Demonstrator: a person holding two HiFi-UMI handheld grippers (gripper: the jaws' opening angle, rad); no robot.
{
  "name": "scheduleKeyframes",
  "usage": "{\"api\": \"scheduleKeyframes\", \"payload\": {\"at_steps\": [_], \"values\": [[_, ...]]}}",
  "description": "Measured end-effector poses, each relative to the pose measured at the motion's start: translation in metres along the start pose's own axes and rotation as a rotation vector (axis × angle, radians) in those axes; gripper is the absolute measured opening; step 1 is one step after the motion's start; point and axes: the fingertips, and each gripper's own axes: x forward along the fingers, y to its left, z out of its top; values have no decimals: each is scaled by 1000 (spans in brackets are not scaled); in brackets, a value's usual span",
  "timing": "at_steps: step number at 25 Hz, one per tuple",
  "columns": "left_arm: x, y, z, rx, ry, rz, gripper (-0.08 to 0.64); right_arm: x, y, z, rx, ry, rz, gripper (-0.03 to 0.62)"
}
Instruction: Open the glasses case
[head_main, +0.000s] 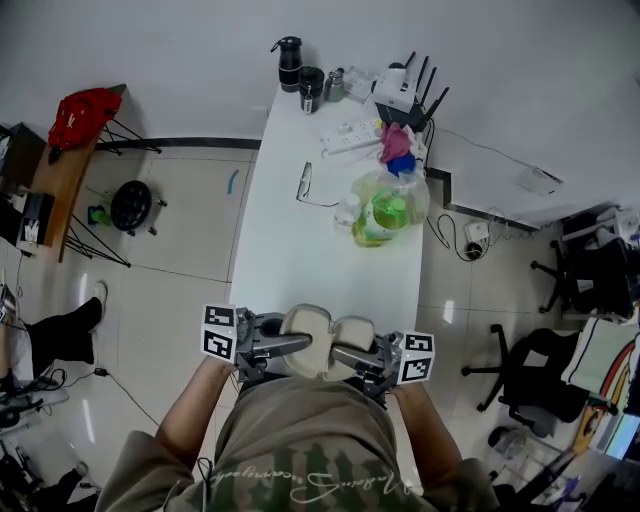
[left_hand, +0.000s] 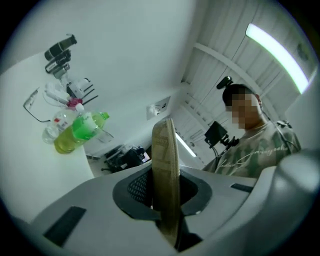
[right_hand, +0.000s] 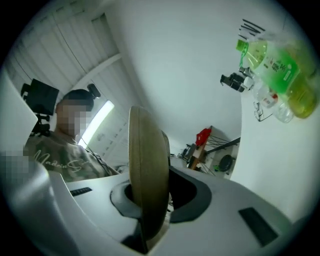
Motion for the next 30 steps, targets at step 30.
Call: {"api": "scheduleKeyframes", "payload": {"at_steps": [30], "values": [[-20, 8, -14, 391, 35, 279, 158, -87, -190, -51, 187, -54, -607, 75]]}}
